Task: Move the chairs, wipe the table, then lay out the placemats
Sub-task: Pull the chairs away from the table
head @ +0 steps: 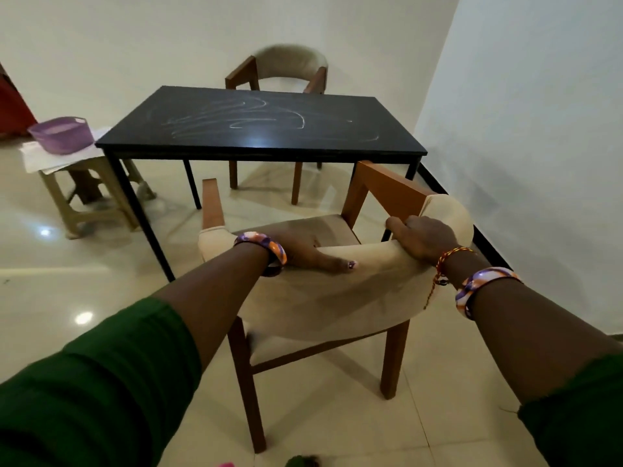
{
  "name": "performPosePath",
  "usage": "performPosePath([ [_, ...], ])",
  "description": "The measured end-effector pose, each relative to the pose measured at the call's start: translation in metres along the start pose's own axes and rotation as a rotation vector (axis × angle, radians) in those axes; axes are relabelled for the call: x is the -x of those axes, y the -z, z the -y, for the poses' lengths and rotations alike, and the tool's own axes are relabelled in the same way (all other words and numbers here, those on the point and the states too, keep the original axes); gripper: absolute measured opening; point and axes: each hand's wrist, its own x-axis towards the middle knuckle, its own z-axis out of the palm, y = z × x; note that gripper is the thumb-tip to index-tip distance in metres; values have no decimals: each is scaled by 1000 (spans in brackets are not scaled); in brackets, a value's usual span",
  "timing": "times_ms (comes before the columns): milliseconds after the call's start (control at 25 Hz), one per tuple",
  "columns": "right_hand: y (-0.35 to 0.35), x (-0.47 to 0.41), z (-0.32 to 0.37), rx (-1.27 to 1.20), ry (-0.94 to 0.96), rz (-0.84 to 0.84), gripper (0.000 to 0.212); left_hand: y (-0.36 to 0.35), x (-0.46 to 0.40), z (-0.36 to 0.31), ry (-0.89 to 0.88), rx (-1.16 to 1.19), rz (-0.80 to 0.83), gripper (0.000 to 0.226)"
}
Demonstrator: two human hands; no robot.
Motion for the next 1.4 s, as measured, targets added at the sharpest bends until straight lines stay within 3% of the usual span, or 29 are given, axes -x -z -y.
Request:
performPosePath([
  [160,-5,34,-2,21,128,-14,62,-17,39,-4,-1,-63,-58,70],
  [440,-8,101,-3,122,410,120,70,-48,92,1,107,5,-110,72],
  [600,-17,132,-9,87,631,-86,89,-53,101,1,174,41,-140,65],
  [840,-24,128,3,65,561,-321,78,-55,97,-23,199,-74,-152,51],
  [1120,-29,127,13,-12,501,-354,69,-67,97,-35,130,-154,-328,50],
  [1400,-45,127,29,-28,503,-438,58,-50,98,-16,158,-56,-250,46],
])
